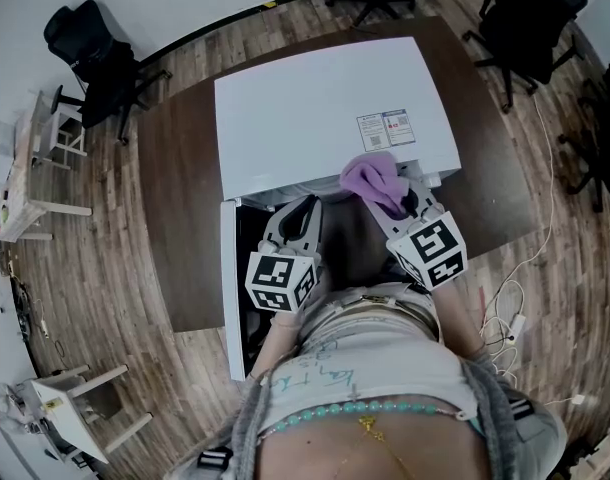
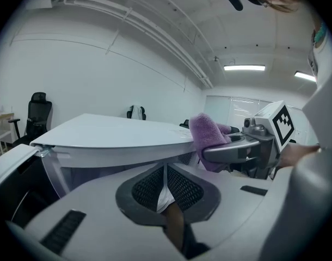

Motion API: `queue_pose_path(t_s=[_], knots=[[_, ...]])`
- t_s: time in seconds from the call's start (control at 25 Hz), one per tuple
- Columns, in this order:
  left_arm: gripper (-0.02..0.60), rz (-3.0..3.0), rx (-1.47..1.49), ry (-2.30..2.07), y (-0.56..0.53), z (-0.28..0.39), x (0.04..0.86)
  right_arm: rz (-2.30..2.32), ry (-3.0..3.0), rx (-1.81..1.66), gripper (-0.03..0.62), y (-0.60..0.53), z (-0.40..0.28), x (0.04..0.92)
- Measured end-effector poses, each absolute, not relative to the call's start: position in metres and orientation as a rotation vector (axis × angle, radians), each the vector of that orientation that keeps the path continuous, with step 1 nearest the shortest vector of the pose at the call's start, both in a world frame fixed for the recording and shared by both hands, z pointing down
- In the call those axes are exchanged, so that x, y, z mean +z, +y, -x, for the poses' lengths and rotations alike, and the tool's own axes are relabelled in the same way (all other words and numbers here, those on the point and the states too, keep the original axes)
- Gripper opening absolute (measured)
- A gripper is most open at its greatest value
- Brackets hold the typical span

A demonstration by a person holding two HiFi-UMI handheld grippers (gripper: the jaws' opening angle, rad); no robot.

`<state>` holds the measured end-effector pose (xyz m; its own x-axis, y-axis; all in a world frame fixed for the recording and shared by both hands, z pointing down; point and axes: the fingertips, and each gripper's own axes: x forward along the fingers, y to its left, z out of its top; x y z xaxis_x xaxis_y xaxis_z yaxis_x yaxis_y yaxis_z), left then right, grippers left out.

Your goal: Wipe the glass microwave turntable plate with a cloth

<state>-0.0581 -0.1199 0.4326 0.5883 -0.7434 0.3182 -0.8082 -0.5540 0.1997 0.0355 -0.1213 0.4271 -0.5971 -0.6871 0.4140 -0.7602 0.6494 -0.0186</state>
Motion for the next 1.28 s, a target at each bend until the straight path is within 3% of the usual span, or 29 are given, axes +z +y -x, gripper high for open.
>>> queue_pose_path(t_s=[0.76,1.28], knots=[[0.012,-2.356,0.386,-1.363,-0.140,0.081,0.497,-1.142,-2.485,0.309,0.109,-0.126,-0.029,0.437],[0.034,-1.985,0.235,-1.350,-0.143,0.097,0.565,-1.142,-2.489,0.318,0.109,-0.128,-0.028,0.440]])
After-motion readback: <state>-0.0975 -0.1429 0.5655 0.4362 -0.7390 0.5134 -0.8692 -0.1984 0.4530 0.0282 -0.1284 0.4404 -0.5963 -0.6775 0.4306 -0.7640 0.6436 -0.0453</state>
